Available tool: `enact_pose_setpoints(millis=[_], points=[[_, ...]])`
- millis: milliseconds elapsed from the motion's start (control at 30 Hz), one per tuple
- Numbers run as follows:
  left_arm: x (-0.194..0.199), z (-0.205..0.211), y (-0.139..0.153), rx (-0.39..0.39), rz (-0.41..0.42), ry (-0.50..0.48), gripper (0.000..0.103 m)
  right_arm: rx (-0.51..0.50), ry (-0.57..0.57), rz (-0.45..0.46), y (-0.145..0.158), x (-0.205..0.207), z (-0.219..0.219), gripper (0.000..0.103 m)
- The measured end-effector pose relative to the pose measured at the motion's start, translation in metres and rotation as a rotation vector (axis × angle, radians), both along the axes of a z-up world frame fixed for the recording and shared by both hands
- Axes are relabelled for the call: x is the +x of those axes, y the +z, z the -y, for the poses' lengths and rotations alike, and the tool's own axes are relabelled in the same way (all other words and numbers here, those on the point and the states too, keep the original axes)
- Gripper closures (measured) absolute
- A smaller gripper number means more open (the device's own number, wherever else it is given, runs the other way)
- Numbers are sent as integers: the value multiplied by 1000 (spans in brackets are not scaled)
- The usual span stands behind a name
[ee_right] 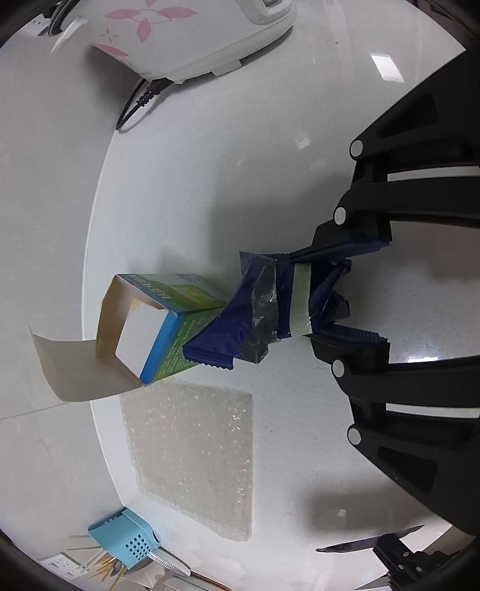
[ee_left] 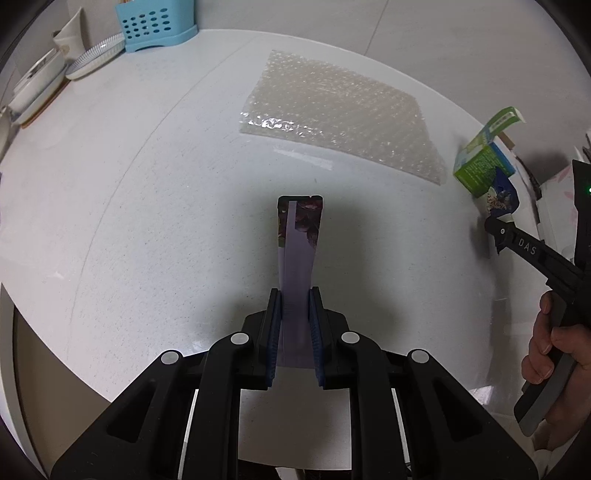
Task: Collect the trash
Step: 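Lift the purple wrapper with the left tool while the right tool lifts the blue wrapper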
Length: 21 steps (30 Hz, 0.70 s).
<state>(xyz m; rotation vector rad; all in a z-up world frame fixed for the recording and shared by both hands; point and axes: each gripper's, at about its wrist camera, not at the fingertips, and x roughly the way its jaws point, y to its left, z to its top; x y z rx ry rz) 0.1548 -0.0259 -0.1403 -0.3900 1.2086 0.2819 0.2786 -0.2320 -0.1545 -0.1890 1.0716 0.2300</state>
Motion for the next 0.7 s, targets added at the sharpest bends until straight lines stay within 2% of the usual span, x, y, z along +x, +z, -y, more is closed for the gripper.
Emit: enact_pose_setpoints(millis=[200, 300, 700], points=[[2, 2, 2, 2, 27, -27, 89, -4, 0, 32, 15, -21, 3, 73], [-16, 0, 11, 2, 36, -45, 89, -4, -1, 47, 21, -33, 3, 73], [-37, -1, 21, 4, 71, -166, 89, 25, -43, 109, 46, -92, -5, 73]])
